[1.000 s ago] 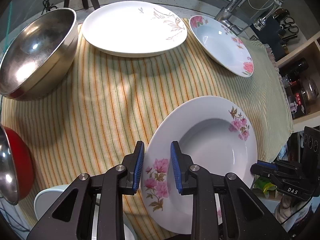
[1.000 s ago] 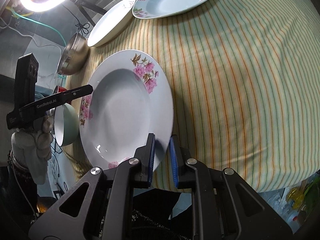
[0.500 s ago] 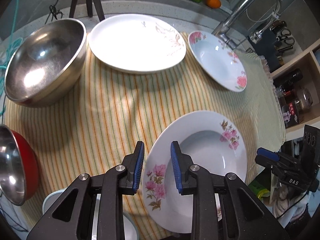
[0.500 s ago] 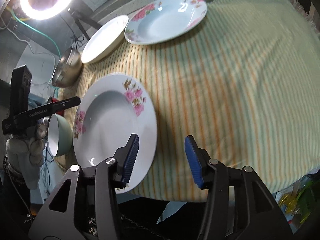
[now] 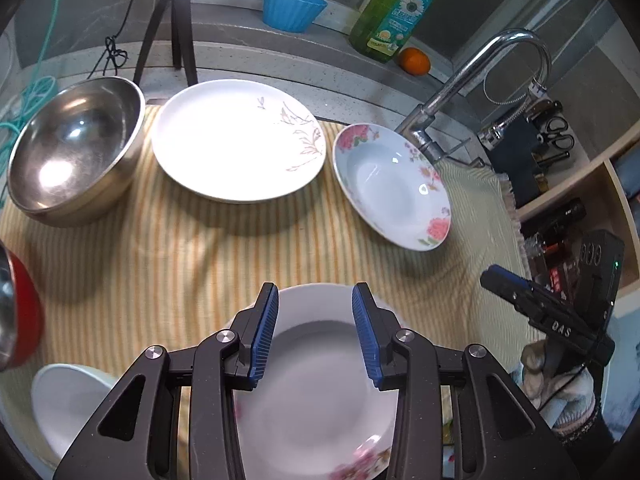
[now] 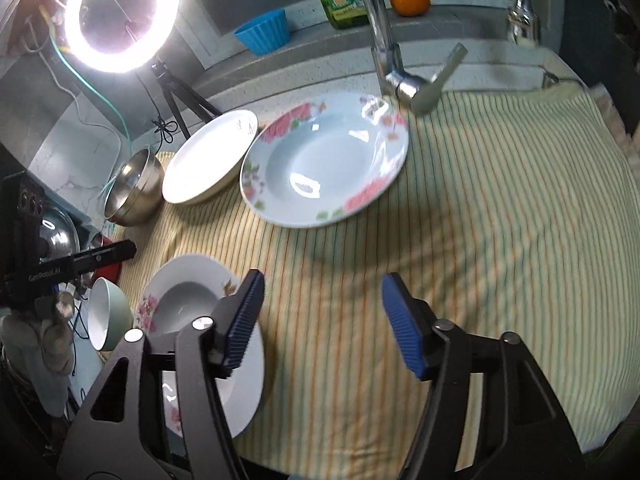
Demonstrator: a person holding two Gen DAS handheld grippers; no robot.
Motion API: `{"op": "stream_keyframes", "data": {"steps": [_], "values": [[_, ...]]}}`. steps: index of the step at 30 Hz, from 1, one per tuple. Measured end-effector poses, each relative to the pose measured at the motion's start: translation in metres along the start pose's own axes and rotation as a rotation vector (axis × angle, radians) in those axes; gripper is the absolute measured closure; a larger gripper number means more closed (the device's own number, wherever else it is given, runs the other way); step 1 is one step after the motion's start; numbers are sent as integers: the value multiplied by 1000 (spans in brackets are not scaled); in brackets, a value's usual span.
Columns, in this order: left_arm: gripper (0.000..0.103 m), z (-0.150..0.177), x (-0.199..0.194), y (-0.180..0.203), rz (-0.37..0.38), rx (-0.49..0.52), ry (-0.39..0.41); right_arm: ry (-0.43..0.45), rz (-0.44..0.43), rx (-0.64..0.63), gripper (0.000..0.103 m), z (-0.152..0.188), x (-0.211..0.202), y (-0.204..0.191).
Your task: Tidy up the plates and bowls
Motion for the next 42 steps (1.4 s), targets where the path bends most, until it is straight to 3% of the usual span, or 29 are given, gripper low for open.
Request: {"op": "stream_keyframes", "data": {"steps": [10, 13, 15, 22, 28, 42], "values": [[66, -27, 37, 17, 22, -185, 63, -58, -69, 15, 38, -61, 33, 56], [66, -37, 49, 22, 25, -222, 78, -74, -92, -19, 48, -74, 44, 61], [66, -43, 56, 26, 11, -225, 88, -81, -96, -44, 57, -80, 50, 62], [69, -54, 77, 29, 15, -266, 74, -121, -151, -37, 71, -98, 74, 67], [70, -60, 86, 27, 0, -275, 65, -140, -175, -37, 78, -107, 88, 66], [87, -64, 98, 27, -8, -246, 48, -176, -173, -78, 89, -110, 101, 58]]}}
Point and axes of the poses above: each gripper's, at about its wrist camera, not at the fingertips, and x roughly the way its jaws point, y to its right, z to its underside, the point moved 10 cm from there along x, roughly the way its jaws point, and after that the axes turned 3 degrees about -y, right-handed, at the moved point
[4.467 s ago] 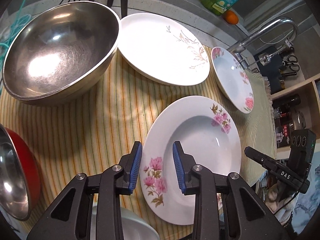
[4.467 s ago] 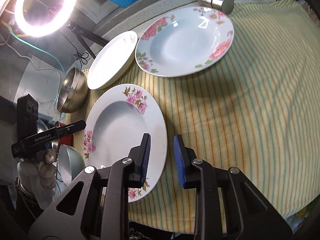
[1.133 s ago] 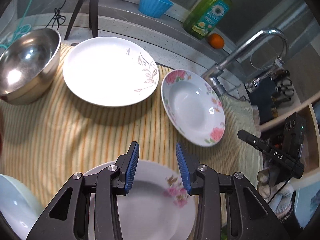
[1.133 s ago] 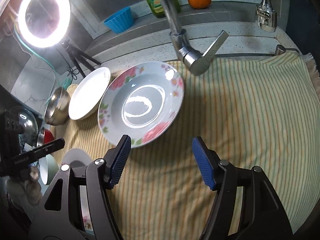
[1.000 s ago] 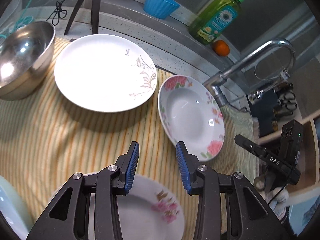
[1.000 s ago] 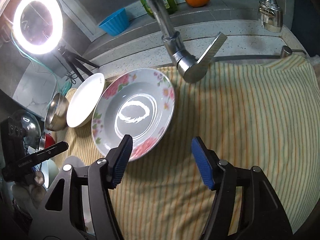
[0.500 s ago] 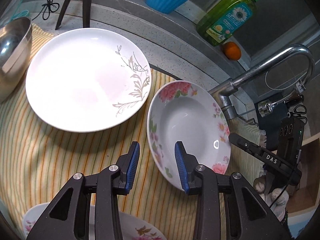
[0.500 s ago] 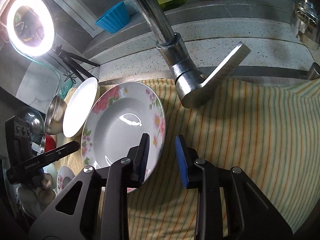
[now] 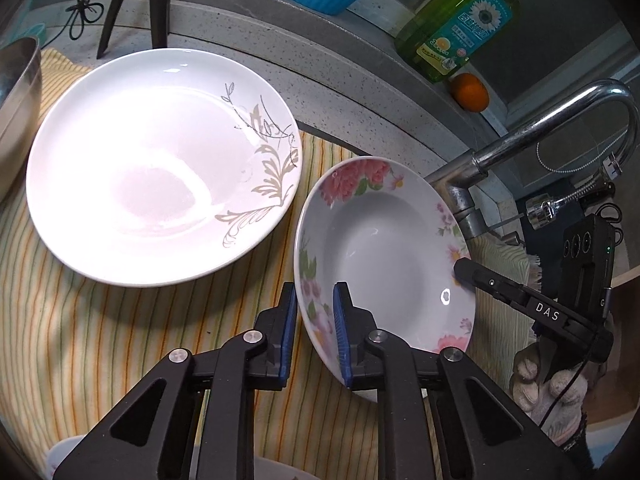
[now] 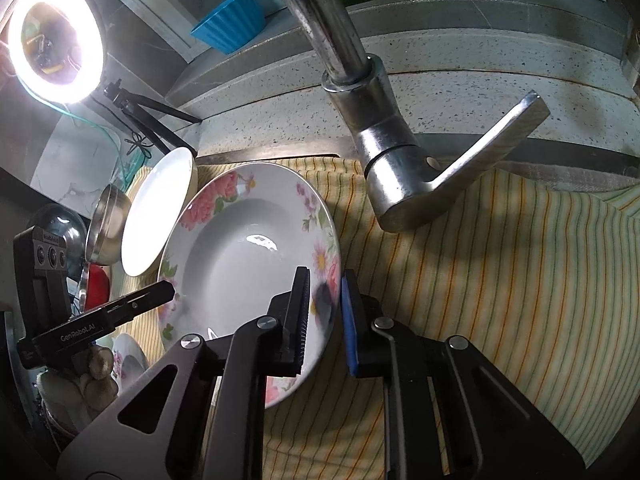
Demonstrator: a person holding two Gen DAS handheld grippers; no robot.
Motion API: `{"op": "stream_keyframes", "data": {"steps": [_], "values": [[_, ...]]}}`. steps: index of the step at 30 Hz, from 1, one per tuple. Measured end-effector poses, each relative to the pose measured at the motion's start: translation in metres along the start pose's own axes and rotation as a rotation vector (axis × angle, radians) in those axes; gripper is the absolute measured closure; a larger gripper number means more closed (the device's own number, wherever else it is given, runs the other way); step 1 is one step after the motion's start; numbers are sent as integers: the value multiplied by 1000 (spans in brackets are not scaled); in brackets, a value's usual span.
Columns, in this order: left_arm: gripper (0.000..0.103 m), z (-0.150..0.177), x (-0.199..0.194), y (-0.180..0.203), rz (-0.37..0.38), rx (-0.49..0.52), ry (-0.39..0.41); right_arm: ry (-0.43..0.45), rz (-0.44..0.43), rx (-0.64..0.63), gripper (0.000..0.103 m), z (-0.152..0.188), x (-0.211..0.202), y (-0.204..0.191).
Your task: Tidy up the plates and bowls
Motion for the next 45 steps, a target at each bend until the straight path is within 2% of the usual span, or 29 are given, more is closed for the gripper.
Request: {"op": "stream_keyframes", "data": {"steps": [6, 23, 33, 45], "values": [[87, 0, 2, 3, -50, 57, 3, -2, 21, -21, 90, -1, 2, -2], [87, 17, -26, 2, -69, 88, 38, 24, 18, -90, 90, 22, -23, -24], [87, 40, -70, -14, -68, 44, 102, 26, -33, -165, 90, 45, -43, -69], [87, 91, -113, -56, -98, -52, 136, -31, -87, -278, 90, 90, -39, -128]]}}
Point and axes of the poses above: each gripper's, at about its wrist camera, not at the fingertips, and x roughly the way its jaws point, y to its right, z to its underside, the point moved 10 cm from there along x, roughly the way its jaws point, and after that the axes turned 3 degrees about -y, right-handed, at the moved point
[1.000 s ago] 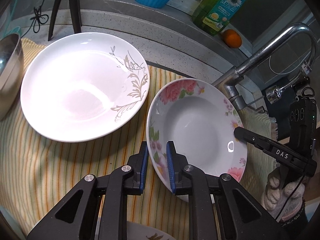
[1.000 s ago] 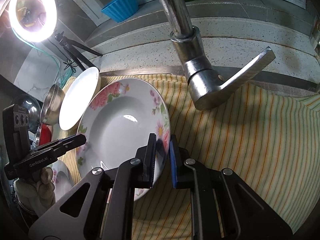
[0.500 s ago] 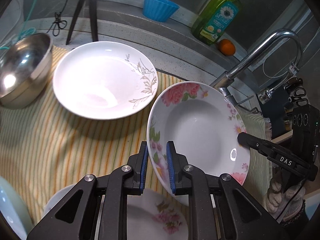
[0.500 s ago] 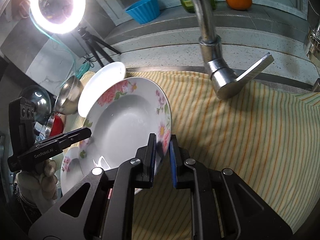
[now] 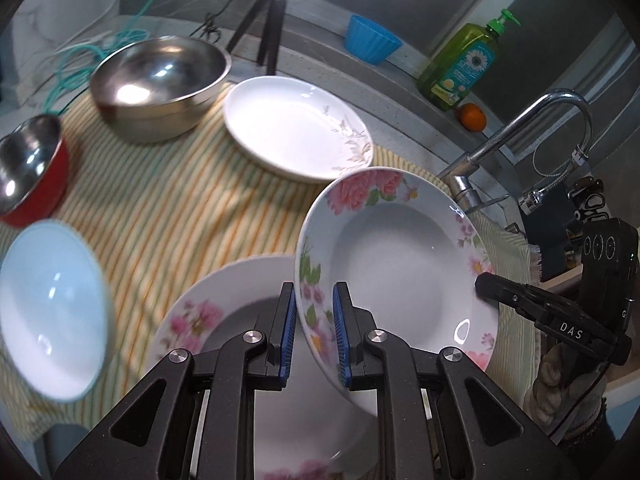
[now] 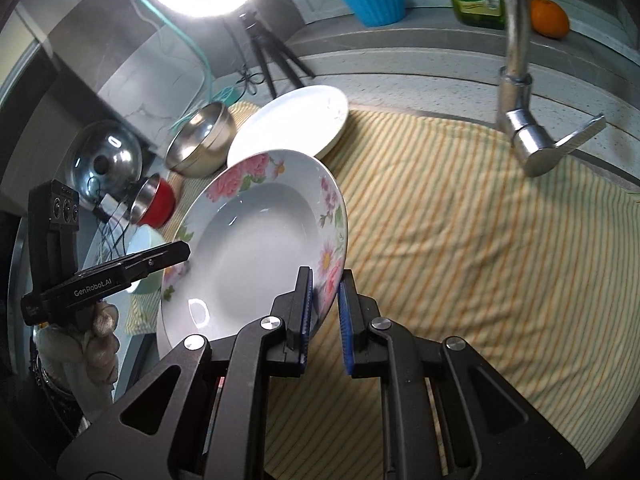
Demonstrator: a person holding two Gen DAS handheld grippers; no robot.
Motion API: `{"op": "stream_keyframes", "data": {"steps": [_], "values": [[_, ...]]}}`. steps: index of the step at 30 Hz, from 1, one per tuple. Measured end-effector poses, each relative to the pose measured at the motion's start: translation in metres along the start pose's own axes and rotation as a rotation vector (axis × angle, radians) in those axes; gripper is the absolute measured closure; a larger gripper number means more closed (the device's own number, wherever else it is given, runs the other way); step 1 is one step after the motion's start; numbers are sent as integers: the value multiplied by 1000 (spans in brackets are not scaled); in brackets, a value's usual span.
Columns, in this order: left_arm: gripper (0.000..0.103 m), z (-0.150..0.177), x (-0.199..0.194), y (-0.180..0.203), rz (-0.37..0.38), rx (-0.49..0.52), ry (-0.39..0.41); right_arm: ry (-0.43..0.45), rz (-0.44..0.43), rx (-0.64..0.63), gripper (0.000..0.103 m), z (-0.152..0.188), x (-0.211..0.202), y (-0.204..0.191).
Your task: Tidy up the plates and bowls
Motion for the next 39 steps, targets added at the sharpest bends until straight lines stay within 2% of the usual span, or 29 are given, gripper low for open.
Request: {"op": "stream_keyframes", "data": {"steps": [9, 18, 28, 39], "values": [[87, 45, -14, -37, -23, -90, -27, -86, -21, -80, 90, 29, 26, -35], [87, 69, -25, -62, -57, -135, -30, -150, -32, -149, 89, 48, 49, -61], [87, 74, -22, -70, -80, -133, -37, -192, 3, -186, 88, 58, 65, -64], [87, 72, -17, -68, -119, -100, -53, -191, 81, -241, 85, 57, 68, -66]]}}
Point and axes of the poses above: each gripper's, at about its wrist camera, not at the fingertips, and x roughly the way its jaws point, y to its right, z to its underside, the point moved 10 cm from there along x, roughly the way its jaws point, and after that the axes turned 3 degrees about -y, right-handed, at the moved point
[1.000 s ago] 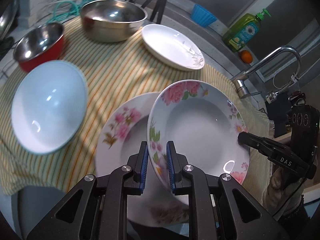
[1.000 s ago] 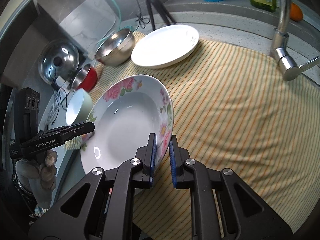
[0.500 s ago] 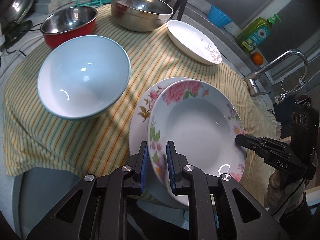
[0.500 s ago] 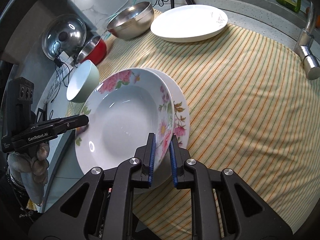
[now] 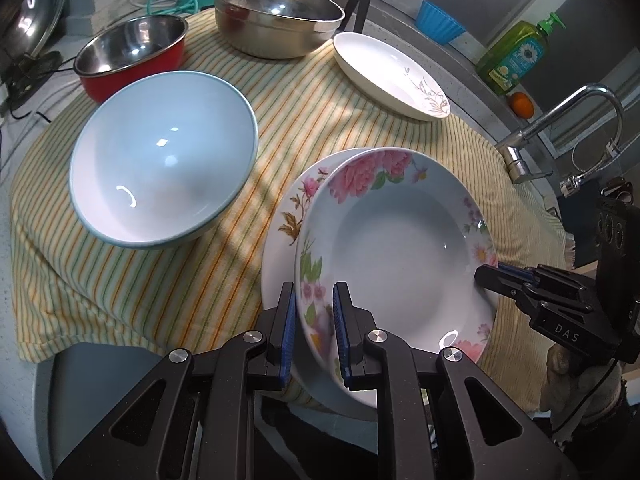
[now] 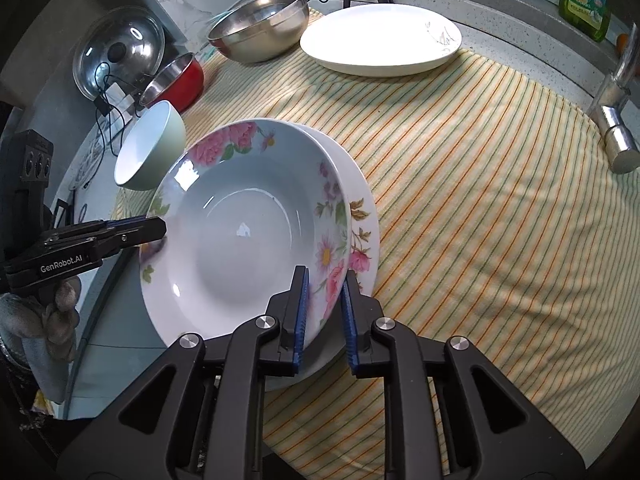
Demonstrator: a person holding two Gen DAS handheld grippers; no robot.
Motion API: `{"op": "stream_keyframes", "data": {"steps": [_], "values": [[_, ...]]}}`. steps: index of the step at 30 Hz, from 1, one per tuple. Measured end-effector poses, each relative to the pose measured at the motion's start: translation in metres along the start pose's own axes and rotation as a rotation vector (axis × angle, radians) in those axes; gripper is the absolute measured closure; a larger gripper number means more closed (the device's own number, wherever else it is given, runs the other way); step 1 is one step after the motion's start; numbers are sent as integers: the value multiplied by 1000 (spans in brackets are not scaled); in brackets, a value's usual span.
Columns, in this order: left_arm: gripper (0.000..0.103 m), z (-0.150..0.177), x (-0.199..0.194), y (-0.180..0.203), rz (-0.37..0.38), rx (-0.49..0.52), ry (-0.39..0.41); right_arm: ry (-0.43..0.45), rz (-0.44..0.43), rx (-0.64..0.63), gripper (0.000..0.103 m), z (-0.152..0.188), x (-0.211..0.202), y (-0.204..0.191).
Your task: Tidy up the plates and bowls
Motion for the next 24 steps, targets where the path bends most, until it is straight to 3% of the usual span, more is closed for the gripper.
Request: {"op": "stream_keyframes", "data": {"steps": [9, 24], "values": [[87, 0, 1, 1, -33, 24, -9, -7, 64, -69, 76, 1, 1, -7], [87, -1, 2, 3, -76, 60, -30, -11, 148, -150, 71, 1, 3, -11]]}}
Point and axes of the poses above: each gripper's, at about its wrist camera, not at the fingertips, and x roughly the way its jaws point, y to its right, z to its underside, the point moved 10 cm from there along x, roughly the way its jaws point, and after that the axes turned 3 degrees about -y, right-handed, at the moved point
